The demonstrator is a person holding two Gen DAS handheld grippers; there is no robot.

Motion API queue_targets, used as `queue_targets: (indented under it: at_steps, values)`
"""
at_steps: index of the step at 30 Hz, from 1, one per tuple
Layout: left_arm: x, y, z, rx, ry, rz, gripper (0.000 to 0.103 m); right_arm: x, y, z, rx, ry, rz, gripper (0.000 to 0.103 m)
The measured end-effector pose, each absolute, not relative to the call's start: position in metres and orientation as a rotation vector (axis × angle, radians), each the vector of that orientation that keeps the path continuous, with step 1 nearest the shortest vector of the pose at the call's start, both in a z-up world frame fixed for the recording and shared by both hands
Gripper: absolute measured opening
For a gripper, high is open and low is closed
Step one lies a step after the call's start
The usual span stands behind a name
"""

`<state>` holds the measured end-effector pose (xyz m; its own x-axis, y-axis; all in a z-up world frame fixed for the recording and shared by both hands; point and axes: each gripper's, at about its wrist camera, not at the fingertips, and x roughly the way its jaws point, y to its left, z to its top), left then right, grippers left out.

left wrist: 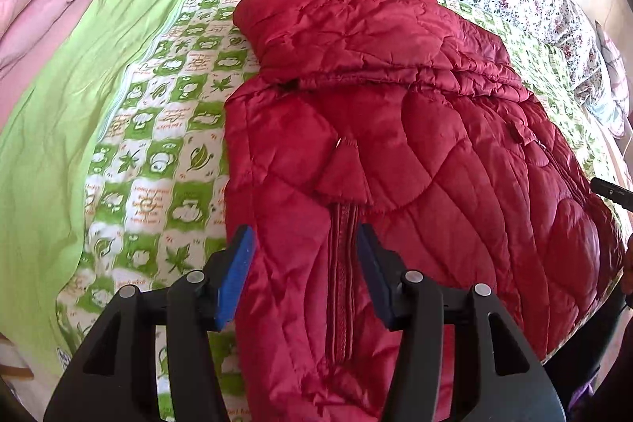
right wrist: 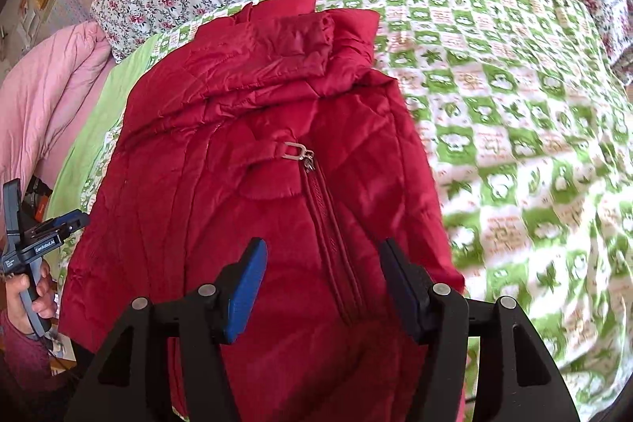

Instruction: Fold large clothes

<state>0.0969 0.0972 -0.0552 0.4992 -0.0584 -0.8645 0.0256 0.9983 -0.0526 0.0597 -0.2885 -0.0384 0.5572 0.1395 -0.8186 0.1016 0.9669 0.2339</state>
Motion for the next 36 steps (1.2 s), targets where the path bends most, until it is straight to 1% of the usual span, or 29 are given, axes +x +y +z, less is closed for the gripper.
queue_targets:
  at_steps: [8,17,25,27,30,36]
  values:
    - [0.078,0.101,-0.049,-0.022,1.043,-0.039,0.052,0.040,-0.300,-0.035,0.251,1.001,-0.004,0.063]
    - [0.053,0.114,-0.048,-0.008,1.065,-0.006,0.053,0.010,-0.311,-0.037,0.181,1.071,-0.052,0.065]
    - [0.031,0.119,-0.050,-0.001,1.091,0.007,0.054,-0.010,-0.317,-0.037,0.200,1.094,-0.040,0.066]
    - [0.026,0.119,-0.051,-0.003,1.101,0.009,0.057,-0.011,-0.318,-0.037,0.211,1.097,-0.027,0.066]
    - [0.019,0.117,-0.056,-0.018,1.130,-0.023,0.058,-0.011,-0.318,-0.040,0.203,1.111,-0.031,0.068]
    - [0.013,0.107,-0.067,-0.010,1.174,-0.069,0.058,-0.010,-0.324,-0.047,0.278,1.140,0.023,0.068]
